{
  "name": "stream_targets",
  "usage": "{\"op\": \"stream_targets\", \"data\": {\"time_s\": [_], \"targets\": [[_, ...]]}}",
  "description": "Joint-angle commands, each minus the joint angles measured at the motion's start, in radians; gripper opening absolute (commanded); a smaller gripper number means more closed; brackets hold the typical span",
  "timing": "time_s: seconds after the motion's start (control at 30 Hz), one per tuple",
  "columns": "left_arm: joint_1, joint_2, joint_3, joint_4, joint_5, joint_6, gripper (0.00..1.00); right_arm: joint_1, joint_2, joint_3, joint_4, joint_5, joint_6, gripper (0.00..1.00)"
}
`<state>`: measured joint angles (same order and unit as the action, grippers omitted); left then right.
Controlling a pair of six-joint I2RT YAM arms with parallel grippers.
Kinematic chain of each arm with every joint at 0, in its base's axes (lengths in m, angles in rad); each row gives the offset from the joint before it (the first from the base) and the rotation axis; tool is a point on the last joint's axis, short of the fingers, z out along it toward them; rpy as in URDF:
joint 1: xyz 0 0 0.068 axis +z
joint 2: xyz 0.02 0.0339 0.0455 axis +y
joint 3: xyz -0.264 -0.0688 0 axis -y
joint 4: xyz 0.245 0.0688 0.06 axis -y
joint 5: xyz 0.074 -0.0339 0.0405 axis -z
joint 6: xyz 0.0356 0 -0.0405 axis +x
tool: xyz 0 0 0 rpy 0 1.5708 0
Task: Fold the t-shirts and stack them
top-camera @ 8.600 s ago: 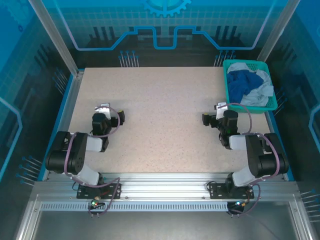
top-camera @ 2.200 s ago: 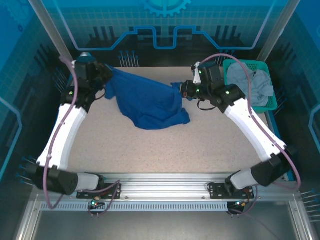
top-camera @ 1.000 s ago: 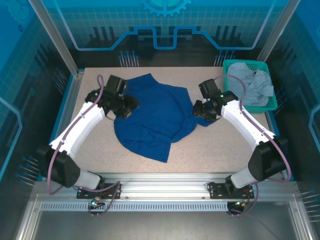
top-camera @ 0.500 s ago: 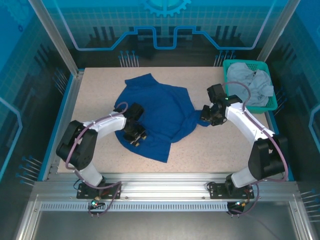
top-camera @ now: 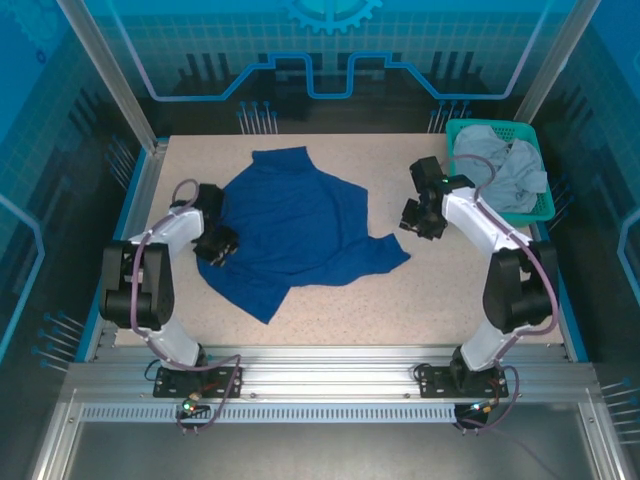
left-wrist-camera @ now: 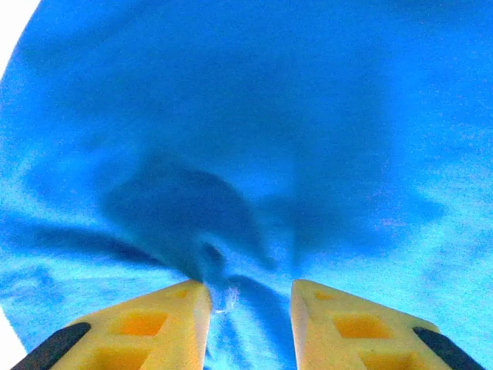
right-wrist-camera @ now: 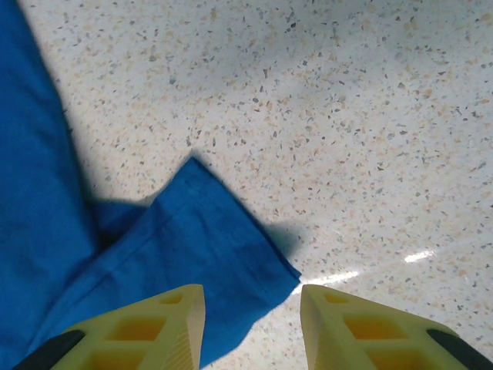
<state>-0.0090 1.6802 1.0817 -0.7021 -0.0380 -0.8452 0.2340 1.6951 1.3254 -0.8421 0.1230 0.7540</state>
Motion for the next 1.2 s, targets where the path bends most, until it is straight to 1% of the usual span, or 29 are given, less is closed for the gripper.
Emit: {"op": "stream_targets", "data": {"time_s": [0.0,0.07,0.13,0.2,0.27,0.37,0.47,0.53,0.63,0.8,0.93,1.0,1.1,1.17], "targets": [[-0.027,-0.028,0.063,-0.058,-0.012,0.070,0.43,0.055,0.076,0.047,-0.031,0.028,0.140,0.38],[-0.057,-0.084,0.056,-0.087,-0.044,0.030,0.50,0.093,0.119,0.075,-0.049,0.048,0.216,0.38],[-0.082,-0.157,0.026,-0.121,-0.061,-0.026,0.52,0.113,0.155,0.098,-0.074,0.068,0.302,0.38],[-0.108,-0.232,-0.038,-0.126,-0.027,-0.102,0.50,0.116,0.182,0.112,-0.075,0.088,0.367,0.37],[-0.141,-0.285,-0.096,-0.135,0.018,-0.151,0.48,0.109,0.207,0.117,-0.047,0.081,0.396,0.37],[-0.178,-0.337,-0.181,-0.157,0.083,-0.205,0.47,0.094,0.272,0.155,-0.056,0.052,0.418,0.38],[-0.215,-0.386,-0.272,-0.126,0.145,-0.264,0.46,0.088,0.320,0.177,-0.039,0.042,0.419,0.38],[-0.240,-0.395,-0.295,-0.128,0.150,-0.271,0.46,0.090,0.358,0.199,-0.016,0.023,0.397,0.38],[-0.267,-0.396,-0.311,-0.128,0.155,-0.271,0.47,0.091,0.420,0.267,-0.070,0.023,0.372,0.38],[-0.318,-0.398,-0.291,-0.141,0.149,-0.277,0.47,0.075,0.415,0.232,-0.048,0.023,0.397,0.38],[-0.340,-0.399,-0.287,-0.162,0.168,-0.268,0.47,0.068,0.461,0.278,-0.100,0.015,0.379,0.37],[-0.343,-0.408,-0.289,-0.188,0.169,-0.254,0.47,0.068,0.484,0.296,-0.133,0.014,0.373,0.33],[-0.344,-0.429,-0.308,-0.200,0.168,-0.250,0.48,0.067,0.484,0.278,-0.142,0.017,0.382,0.21],[-0.344,-0.432,-0.331,-0.185,0.188,-0.265,0.50,0.065,0.463,0.262,-0.126,0.018,0.384,0.07]]}}
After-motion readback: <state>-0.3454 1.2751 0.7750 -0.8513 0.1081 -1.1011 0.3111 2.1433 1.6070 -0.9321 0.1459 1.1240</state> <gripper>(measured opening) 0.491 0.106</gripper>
